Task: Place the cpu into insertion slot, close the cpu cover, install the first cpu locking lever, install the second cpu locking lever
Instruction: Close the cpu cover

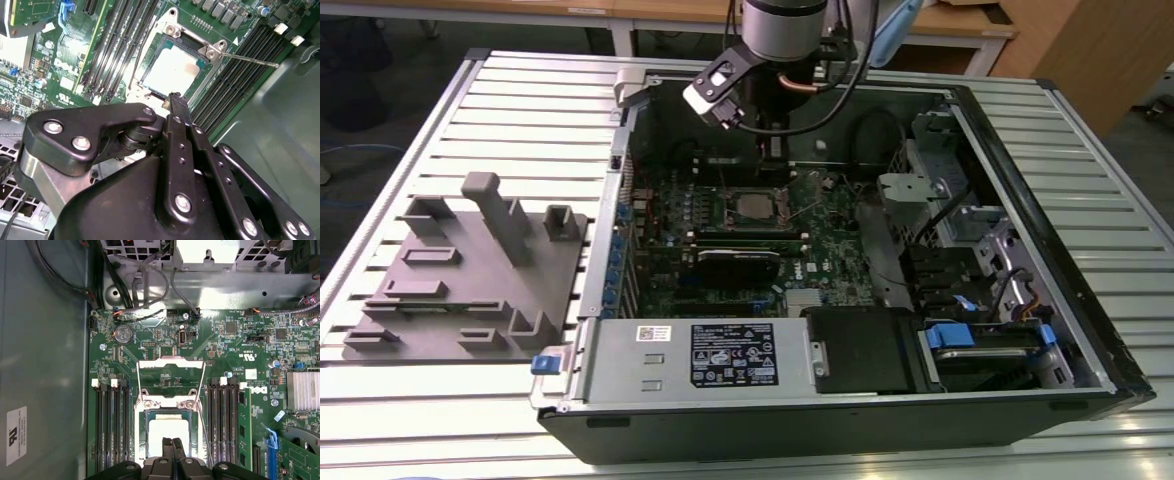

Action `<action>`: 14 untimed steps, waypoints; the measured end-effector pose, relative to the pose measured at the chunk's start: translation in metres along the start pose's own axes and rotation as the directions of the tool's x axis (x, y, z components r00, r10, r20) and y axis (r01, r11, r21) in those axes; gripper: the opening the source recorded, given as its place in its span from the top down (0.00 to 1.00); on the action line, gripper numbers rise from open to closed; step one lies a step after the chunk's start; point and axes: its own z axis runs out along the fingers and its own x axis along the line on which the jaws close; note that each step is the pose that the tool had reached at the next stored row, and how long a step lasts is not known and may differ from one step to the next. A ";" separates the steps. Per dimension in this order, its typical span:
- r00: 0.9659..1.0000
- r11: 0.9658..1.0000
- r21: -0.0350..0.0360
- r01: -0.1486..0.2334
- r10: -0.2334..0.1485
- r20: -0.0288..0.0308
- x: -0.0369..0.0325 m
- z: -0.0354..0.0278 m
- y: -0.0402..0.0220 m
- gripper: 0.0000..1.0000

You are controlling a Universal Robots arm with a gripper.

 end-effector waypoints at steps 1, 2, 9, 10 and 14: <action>1.000 1.000 0.000 0.000 0.000 0.000 0.0000 0.0000 0.0000 0.90; 1.000 1.000 0.000 0.000 0.000 0.000 0.0001 0.0000 0.0001 0.90; 1.000 1.000 0.000 0.000 0.000 0.000 0.0001 0.0000 0.0012 0.90; 1.000 1.000 0.000 0.000 0.000 0.000 0.0001 0.0000 0.0015 0.90; 1.000 1.000 0.000 0.000 0.000 0.000 0.0001 0.0001 0.0035 0.90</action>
